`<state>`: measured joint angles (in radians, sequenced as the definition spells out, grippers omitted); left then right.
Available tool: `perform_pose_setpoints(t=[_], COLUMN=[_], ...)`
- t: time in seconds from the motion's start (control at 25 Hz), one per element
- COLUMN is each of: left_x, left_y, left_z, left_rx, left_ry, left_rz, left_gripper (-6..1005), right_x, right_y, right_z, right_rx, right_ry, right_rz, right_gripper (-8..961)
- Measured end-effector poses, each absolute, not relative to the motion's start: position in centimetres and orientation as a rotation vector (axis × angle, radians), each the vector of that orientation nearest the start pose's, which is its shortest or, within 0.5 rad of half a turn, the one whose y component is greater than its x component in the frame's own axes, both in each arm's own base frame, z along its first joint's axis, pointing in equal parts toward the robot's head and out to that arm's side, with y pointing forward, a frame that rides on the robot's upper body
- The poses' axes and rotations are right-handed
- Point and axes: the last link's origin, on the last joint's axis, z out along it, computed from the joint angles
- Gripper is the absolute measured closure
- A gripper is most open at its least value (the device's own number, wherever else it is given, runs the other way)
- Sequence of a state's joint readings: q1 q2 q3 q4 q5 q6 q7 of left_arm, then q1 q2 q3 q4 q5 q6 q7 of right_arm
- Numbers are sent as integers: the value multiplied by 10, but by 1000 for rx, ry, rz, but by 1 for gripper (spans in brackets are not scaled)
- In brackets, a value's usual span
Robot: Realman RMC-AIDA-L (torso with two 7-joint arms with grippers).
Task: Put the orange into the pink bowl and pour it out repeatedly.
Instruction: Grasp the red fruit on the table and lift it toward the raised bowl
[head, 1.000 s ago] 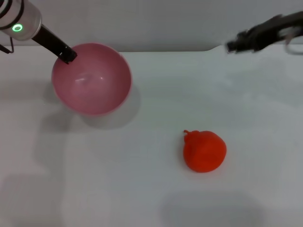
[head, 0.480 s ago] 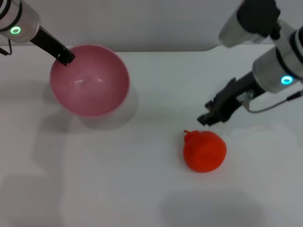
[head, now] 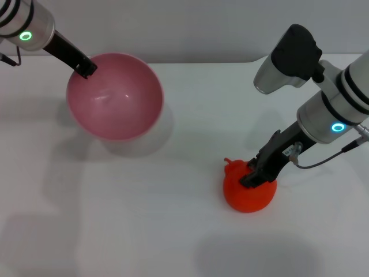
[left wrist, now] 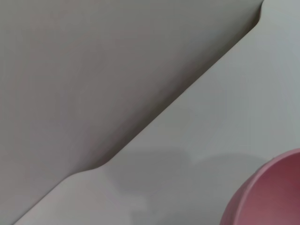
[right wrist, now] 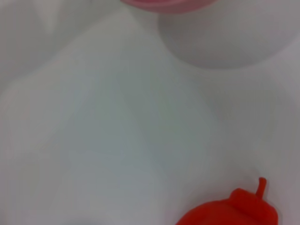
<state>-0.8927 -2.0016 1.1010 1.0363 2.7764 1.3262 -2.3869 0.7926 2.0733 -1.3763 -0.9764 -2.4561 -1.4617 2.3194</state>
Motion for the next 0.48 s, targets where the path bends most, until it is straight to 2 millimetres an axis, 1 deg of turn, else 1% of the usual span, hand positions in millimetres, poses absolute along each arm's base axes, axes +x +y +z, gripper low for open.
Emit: perform_pose_setpoints(t=[0.48], left_x=[-165], left_y=[451], left_z=[48], left_rx=[-2393], left_ry=[-698], left_rz=[425], left_gripper=[955], right_x=[179], right_y=[377], right_z=[-51], right_rx=[-2825], right_ry=[791], right_rz=[-508], right_gripper=[543])
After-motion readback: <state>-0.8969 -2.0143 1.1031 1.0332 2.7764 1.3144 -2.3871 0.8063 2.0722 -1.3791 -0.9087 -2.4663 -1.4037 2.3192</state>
